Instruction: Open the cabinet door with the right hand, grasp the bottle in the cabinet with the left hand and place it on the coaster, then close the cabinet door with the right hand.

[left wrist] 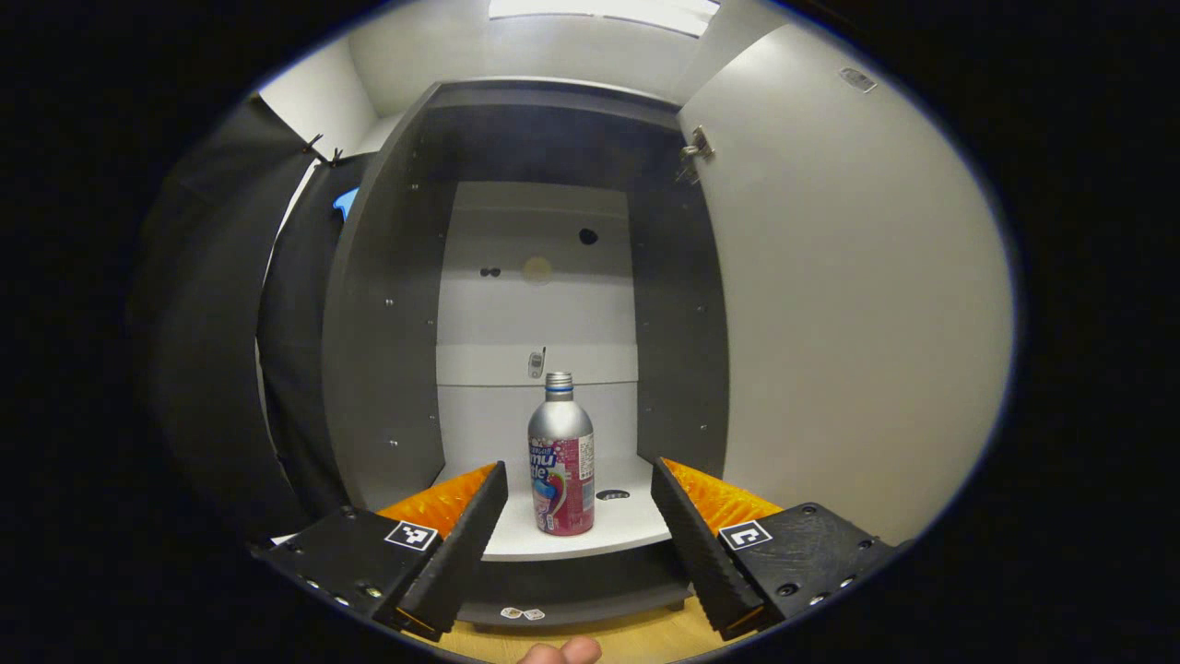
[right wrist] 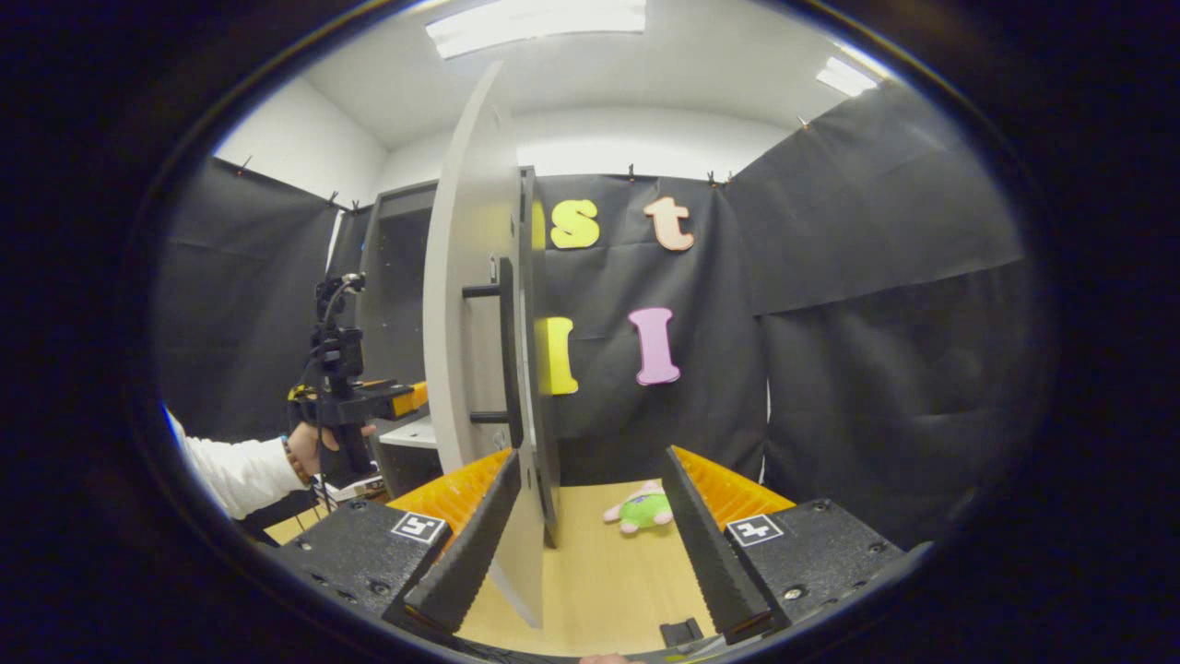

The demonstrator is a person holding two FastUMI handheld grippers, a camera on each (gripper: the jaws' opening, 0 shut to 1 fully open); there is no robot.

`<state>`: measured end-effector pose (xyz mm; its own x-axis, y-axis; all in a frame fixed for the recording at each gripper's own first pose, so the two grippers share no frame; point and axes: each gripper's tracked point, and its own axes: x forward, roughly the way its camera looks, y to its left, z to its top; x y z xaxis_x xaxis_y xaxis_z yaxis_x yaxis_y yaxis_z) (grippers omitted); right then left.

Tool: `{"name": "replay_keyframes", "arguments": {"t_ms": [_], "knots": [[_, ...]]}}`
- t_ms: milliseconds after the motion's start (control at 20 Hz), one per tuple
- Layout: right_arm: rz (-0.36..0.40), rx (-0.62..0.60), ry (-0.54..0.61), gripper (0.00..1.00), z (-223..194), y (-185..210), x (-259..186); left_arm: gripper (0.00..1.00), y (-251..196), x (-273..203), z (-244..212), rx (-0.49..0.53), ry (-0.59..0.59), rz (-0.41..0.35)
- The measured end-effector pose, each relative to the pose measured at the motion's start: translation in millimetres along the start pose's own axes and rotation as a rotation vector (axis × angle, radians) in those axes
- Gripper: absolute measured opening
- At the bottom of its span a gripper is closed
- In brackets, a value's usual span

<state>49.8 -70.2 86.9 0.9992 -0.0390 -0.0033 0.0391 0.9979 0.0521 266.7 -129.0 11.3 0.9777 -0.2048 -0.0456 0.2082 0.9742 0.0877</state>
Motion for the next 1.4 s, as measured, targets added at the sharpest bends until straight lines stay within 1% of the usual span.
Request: {"name": "replay_keyframes", "arguments": {"t_ms": [50,150,300,500,850,1000,1050,1100,1150,1200,1250,1350,1400], "knots": [[-0.011,-0.002,0.0,0.95,0.8,-3.5,-1.2,0.95,3.6,12.8,-8.0,-0.02,0.022,0.011],[-0.04,-0.01,0.0,0.95,2.3,-13.1,-4.4,0.95,15.2,37.9,-15.6,-0.041,0.027,0.044],[-0.097,-0.02,0.011,0.95,-0.3,-31.1,-8.5,0.95,26.6,64.2,-25.1,-0.041,0.025,0.079],[-0.144,0.012,0.02,0.96,-2.9,-48.0,-9.5,0.95,20.2,84.5,-30.7,-0.042,0.024,0.043],[-0.176,0.014,0.036,0.95,-10.6,-56.6,-11.5,0.95,18.5,105.6,-28.2,-0.045,0.016,0.042],[-0.174,0.027,0.041,0.96,-12.0,-56.4,-11.5,0.95,20.4,108.0,-27.4,-0.049,0.018,0.044],[-0.171,0.029,0.041,0.96,-12.3,-56.0,-11.1,0.93,21.3,107.2,-26.1,-0.047,0.014,0.047],[-0.17,0.03,0.041,0.96,-13.1,-56.8,-11.3,0.85,22.6,110.3,-26.3,-0.047,0.012,0.051],[-0.167,0.029,0.041,0.96,-12.9,-56.7,-11.1,0.82,22.7,108.7,-26.4,-0.048,0.016,0.047],[-0.165,0.028,0.039,0.96,-12.7,-56.0,-10.9,0.7,21.7,105.2,-25.0,-0.052,0.016,0.036],[-0.162,0.027,0.038,0.96,-12.5,-55.4,-10.5,0.78,20.8,102.0,-23.3,-0.058,0.011,0.024],[-0.151,0.03,0.039,0.96,-13.1,-54.4,-9.5,0.76,18.3,93.5,-16.1,-0.066,-0.007,0.006],[-0.143,0.033,0.042,0.96,-14.2,-53.6,-8.7,0.87,18.2,85.9,-10.6,-0.063,-0.022,0.0]]}}
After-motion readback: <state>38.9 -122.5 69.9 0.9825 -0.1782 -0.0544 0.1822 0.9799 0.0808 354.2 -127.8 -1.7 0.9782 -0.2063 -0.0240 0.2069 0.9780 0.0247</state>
